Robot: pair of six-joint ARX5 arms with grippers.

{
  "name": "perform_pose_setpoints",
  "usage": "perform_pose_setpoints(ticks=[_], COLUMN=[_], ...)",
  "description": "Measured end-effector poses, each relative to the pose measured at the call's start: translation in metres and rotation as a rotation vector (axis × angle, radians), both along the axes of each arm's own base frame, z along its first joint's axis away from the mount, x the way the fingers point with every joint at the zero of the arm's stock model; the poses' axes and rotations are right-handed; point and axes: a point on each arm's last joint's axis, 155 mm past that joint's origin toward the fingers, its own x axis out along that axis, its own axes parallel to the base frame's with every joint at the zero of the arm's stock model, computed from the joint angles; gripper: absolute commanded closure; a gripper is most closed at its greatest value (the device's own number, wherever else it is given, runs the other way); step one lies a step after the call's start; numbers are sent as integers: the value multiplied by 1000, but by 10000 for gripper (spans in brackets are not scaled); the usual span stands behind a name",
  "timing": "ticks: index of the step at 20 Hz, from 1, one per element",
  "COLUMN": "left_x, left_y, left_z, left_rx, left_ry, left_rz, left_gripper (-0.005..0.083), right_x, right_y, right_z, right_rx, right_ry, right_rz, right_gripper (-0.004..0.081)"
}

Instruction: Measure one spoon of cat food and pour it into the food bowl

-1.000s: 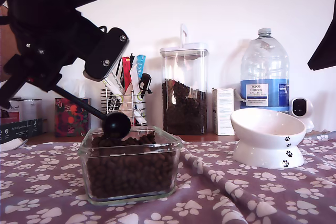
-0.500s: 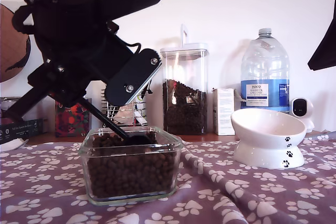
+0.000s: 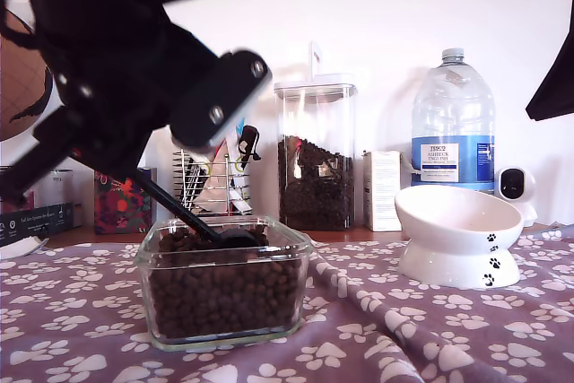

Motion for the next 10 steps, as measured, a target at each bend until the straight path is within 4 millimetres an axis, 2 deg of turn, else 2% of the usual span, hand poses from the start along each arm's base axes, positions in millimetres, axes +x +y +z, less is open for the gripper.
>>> perform_pose_setpoints(ticks=[4, 10], left_x=[-25, -41], left_y=[3, 0], left_z=[-7, -18], left_rx=[-47, -179], left_ry=[134, 233], left_rz=[-35, 29], left_gripper=[797, 797], right_x=[0, -1], right_y=[0, 0], right_z=[0, -2], right_rx=[0, -3], right_ry=[1, 8], right_rz=[0, 0], right_gripper=[780, 780])
